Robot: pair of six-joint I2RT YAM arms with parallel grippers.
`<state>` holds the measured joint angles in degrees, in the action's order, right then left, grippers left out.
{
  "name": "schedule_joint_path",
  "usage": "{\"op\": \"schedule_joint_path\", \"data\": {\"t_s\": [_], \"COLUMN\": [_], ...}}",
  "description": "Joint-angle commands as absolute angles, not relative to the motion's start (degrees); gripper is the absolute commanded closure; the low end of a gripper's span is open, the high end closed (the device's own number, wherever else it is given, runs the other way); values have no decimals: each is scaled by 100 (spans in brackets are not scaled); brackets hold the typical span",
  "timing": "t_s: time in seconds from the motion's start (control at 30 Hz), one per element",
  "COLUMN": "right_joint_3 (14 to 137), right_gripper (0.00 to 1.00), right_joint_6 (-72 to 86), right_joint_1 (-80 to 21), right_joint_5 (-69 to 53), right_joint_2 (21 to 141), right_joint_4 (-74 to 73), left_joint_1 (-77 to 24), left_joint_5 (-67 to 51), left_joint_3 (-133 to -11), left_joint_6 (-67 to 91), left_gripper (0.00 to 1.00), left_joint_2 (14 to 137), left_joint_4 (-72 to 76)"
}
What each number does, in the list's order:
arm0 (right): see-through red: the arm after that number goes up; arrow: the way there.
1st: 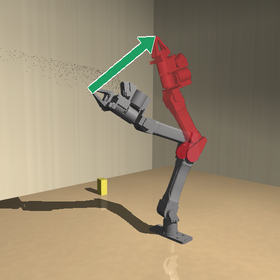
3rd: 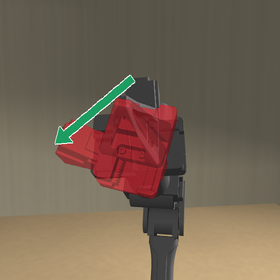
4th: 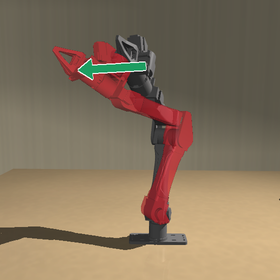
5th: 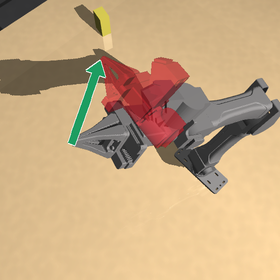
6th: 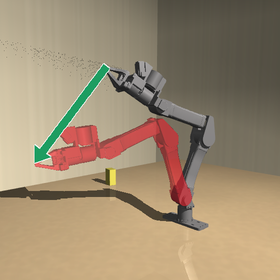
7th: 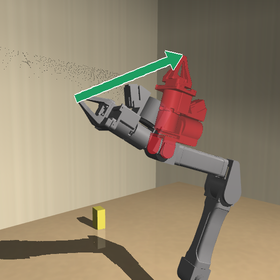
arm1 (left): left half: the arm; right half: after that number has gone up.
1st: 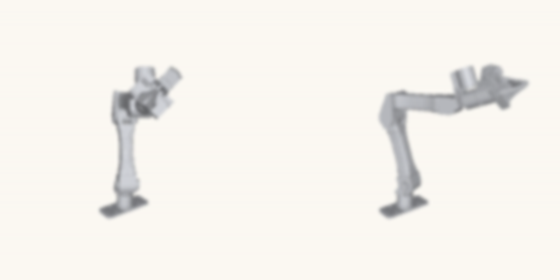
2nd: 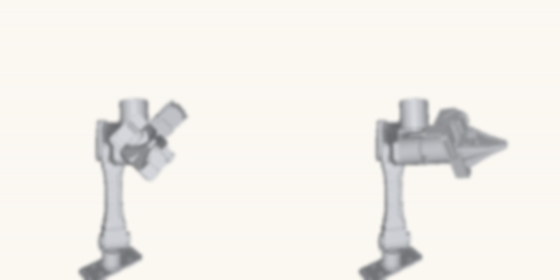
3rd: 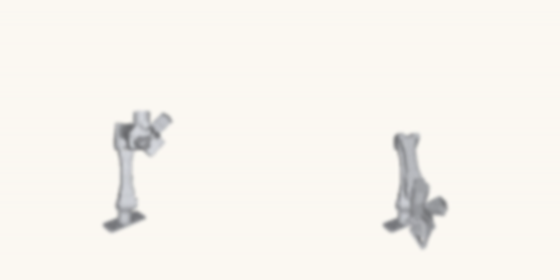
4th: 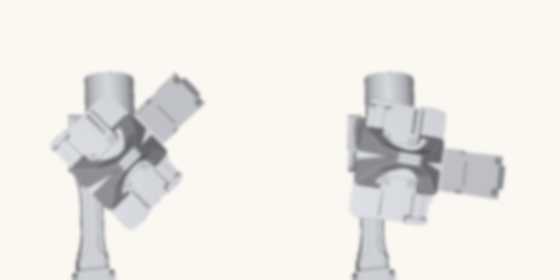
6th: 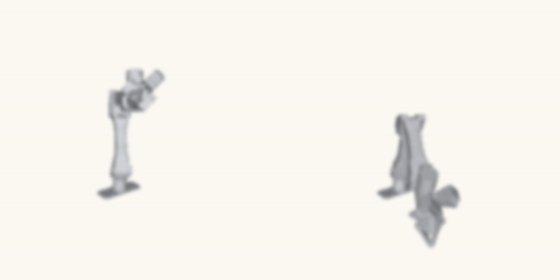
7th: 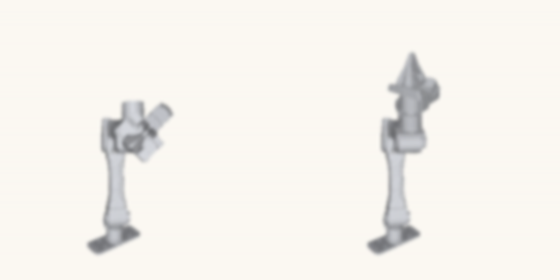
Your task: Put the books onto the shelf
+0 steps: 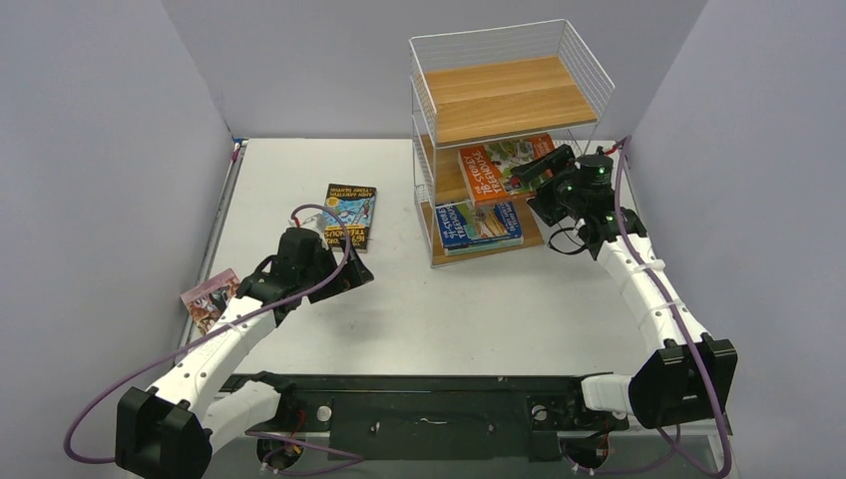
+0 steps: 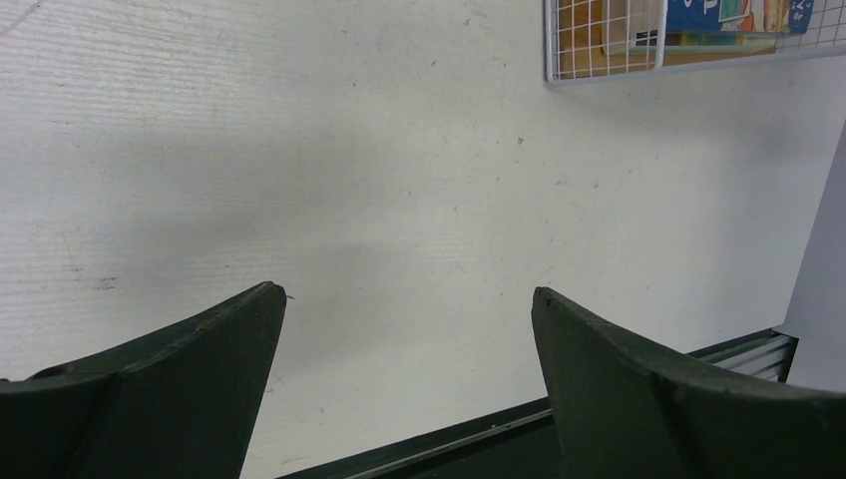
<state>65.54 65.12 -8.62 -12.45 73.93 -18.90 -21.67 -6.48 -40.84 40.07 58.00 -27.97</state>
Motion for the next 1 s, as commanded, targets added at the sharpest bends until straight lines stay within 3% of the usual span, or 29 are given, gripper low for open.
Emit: {"op": "schedule_joint_path", "data": {"t_s": [0.0, 0.4, 0.67, 0.97], "right_joint_3": [6538, 6481, 5937, 5832], "right_gripper": [20, 20, 18, 14], "right_joint_6": [6209, 5665, 5585, 5456], "right_joint_1": [-877, -1086, -1075, -1031], "right_joint_5": [-1453, -848, -1385, -1836], "right_joint_2": [7252, 6932, 6482, 6445], "right_joint_4": [-1976, -2313, -980, -894], "left_joint_1": [-2127, -2121, -2119, -2118], "left_joint_5": [-715, -739, -680, -729], "left_joint_3": [-4150, -4174, -4147, -4113], "left_joint_6": [4010, 3985, 3983, 4061], "left_gripper": [7, 7, 7, 7], "left_joint_2": [5799, 5842, 5763, 5771], "left_joint_4": [-2547, -2530, -2637, -2577]}}
